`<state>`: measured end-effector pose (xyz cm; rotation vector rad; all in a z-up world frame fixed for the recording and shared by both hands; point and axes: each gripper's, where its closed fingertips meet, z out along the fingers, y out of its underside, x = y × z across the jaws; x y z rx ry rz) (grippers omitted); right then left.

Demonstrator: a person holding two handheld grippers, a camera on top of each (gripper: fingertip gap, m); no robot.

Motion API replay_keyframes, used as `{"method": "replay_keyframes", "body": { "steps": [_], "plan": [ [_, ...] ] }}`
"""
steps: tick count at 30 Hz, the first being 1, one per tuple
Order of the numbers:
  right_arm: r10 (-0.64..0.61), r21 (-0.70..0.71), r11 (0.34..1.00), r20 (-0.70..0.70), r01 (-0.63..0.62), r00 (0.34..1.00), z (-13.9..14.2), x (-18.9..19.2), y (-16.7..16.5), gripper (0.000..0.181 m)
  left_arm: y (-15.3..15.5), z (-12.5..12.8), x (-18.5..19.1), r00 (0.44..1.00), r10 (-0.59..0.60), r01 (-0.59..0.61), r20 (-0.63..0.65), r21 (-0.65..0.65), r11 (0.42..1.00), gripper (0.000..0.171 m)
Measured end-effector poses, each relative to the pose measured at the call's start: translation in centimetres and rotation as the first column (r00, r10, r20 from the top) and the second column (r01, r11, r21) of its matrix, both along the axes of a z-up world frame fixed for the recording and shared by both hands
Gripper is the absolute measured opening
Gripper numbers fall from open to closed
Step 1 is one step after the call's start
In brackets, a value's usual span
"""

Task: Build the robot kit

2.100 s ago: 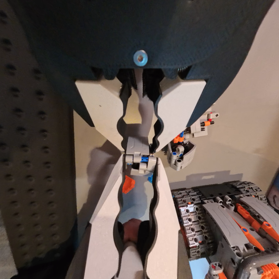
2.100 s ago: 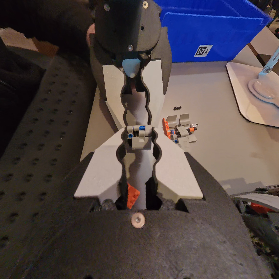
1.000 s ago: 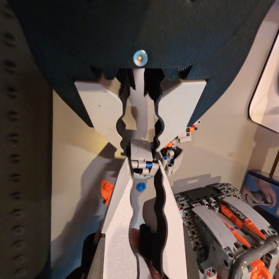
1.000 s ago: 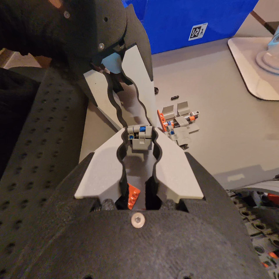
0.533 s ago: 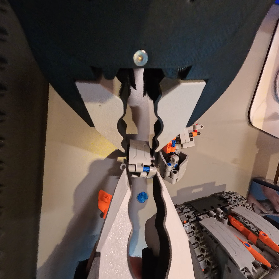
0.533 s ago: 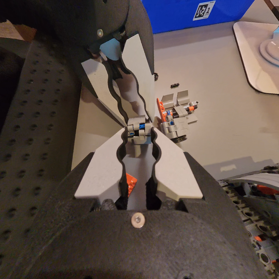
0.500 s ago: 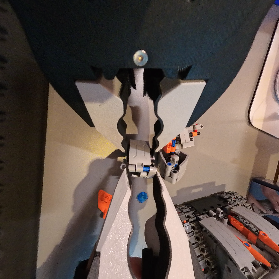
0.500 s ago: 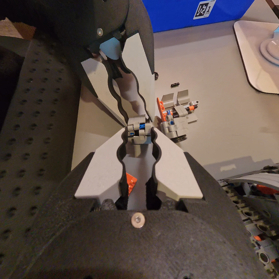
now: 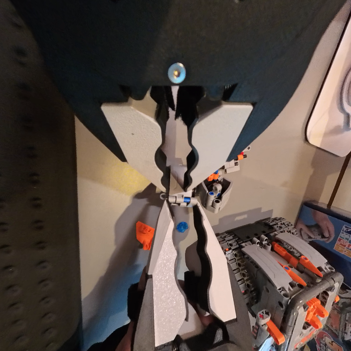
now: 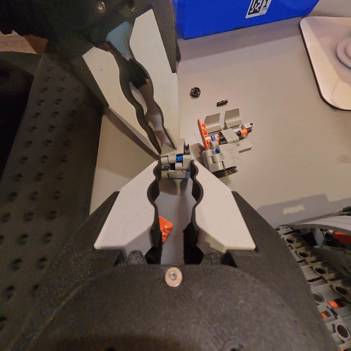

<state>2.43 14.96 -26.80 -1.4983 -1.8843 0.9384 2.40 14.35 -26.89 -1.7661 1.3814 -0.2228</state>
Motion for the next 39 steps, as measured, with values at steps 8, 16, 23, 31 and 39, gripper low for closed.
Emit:
{"method": "replay_keyframes", "body": {
  "steps": [8,16,23,31,39],
  "plan": [
    [0.000,0.032,0.999,-0.006,0.000,1.000,0.05,-0.06,-0.03,0.027,0.05,0.05,0.09,0.999,0.007,-0.005,0.044,-0.038,0.999,0.012],
    [0.006,0.069,0.998,-0.011,-0.005,1.000,0.02,-0.08,-0.14,0.026,0.01,0.04,0.16,0.998,-0.002,0.007,0.061,-0.076,0.997,0.012],
    [0.010,0.065,0.998,-0.024,-0.008,1.000,0.06,-0.15,-0.15,0.025,0.02,0.03,0.17,0.998,-0.003,0.007,0.060,-0.081,0.997,0.012],
    [0.026,0.117,0.993,-0.023,-0.023,0.999,0.07,-0.18,-0.22,0.025,0.02,0.03,0.21,0.998,-0.002,0.008,0.062,-0.094,0.996,0.011],
    [-0.014,0.018,1.000,-0.036,0.015,0.999,0.47,-0.32,0.12,0.026,0.16,0.20,-0.09,0.997,-0.008,0.015,0.076,-0.091,0.996,0.013]
  ]
}}
